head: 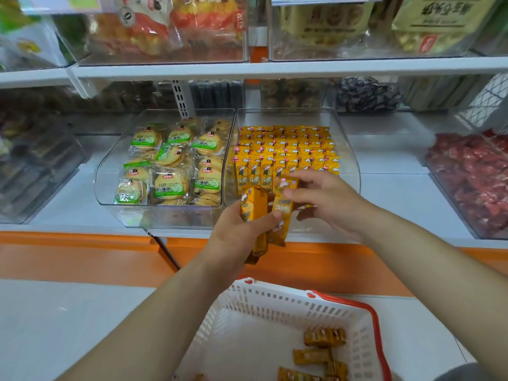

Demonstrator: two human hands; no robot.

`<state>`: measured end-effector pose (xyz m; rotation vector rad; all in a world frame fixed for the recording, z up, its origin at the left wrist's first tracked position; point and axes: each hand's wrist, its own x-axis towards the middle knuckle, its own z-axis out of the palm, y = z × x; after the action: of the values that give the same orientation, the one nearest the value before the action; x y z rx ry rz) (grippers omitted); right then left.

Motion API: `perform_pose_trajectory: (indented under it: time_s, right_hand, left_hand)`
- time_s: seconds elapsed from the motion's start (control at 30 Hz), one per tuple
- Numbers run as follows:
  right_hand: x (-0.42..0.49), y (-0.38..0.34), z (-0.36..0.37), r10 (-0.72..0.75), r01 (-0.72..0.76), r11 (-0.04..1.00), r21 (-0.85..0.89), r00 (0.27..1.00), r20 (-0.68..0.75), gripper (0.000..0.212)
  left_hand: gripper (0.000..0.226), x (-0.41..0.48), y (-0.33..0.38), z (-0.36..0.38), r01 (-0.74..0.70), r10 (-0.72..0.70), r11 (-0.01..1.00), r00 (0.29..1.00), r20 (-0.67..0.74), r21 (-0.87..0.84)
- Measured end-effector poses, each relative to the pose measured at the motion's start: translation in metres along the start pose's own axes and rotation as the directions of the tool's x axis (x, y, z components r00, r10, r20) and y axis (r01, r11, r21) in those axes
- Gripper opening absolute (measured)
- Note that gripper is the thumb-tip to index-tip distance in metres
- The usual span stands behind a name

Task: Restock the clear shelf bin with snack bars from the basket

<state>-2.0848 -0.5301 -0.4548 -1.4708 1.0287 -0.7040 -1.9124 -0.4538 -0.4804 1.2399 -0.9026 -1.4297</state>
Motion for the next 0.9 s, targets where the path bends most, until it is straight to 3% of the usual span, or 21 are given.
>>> perform_pose_trajectory:
  time_s: [0.07,0.2,0.3,0.4,0.47,0.57,0.67,0.73,0.8,0.9]
  right_hand:
    - [0.000,0.000,-0.005,0.011,-0.009,0.993,0.115,1.000,-0.011,0.038]
    - [-0.001,0.002,-0.006,-0.004,0.005,0.992,0.124,1.000,-0.011,0.031]
    - [-0.002,-0.001,-0.011,-0.056,0.056,0.998,-0.031,0.998,0.014,0.023]
    - [-0.004,0.000,-0.006,-0.035,0.051,0.992,-0.117,0.990,0.137,0.007]
    - [-0.004,0.003,0.002,-0.005,0.025,0.993,-0.113,0.984,0.176,0.019]
    - [-0.003,0.003,0.002,0.054,-0.036,0.997,-0.073,0.963,0.265,0.022]
    - [-0.004,-0.004,-0.013,0.082,-0.102,0.994,0.032,0.922,0.379,0.042]
    - [-0.001,-0.010,-0.022,0.020,-0.062,0.990,0.128,0.953,0.302,0.047]
    - [0.007,-0.016,-0.029,-0.059,0.040,0.985,0.167,0.992,0.114,0.043]
    - [0.024,-0.018,-0.040,-0.200,0.172,0.973,-0.152,0.961,-0.190,0.035]
  left_hand:
    - [0.025,0.001,0.002,-0.001,0.013,-0.014,0.999,1.000,-0.008,-0.031]
    - [0.026,0.004,0.001,-0.003,0.009,-0.009,1.000,0.999,-0.041,-0.019]
    - [0.017,0.007,0.002,-0.005,-0.050,0.052,0.999,0.991,-0.124,0.014]
    - [0.017,0.010,0.005,-0.011,-0.097,0.113,0.991,0.974,-0.197,0.089]
    - [0.014,0.009,0.005,-0.014,-0.120,0.146,0.981,0.973,-0.179,0.149]
    - [0.012,0.006,0.008,-0.016,-0.132,0.165,0.971,0.974,-0.158,0.198]
    - [0.013,0.005,0.015,-0.021,-0.118,0.158,0.967,0.973,-0.168,0.227]
    - [0.019,0.006,0.018,-0.025,-0.077,0.132,0.959,0.973,-0.191,0.274]
    - [0.023,0.006,0.018,-0.027,-0.016,0.077,0.955,0.978,-0.195,0.296]
    - [0.026,0.007,0.016,-0.027,0.055,-0.026,0.969,0.993,-0.119,0.241]
